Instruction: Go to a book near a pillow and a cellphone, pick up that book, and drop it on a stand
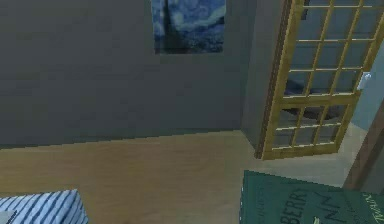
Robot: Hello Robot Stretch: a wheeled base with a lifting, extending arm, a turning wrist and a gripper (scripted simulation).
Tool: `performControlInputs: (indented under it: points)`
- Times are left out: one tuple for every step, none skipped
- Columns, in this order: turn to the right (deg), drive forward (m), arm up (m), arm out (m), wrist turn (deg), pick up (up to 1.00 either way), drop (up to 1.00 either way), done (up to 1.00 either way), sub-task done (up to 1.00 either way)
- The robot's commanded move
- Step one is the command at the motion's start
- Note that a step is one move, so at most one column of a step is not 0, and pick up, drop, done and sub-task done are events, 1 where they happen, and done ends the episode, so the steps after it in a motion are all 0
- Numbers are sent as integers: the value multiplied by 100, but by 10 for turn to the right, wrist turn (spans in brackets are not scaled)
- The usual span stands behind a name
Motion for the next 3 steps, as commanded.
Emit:
performControlInputs:
  points:
    - [-30, 0, 0, 0, 0, 0, 0, 0, 0]
    - [0, 100, 0, 0, 0, 0, 0, 0, 0]
    - [-30, 0, 0, 0, 0, 0, 0, 0, 0]
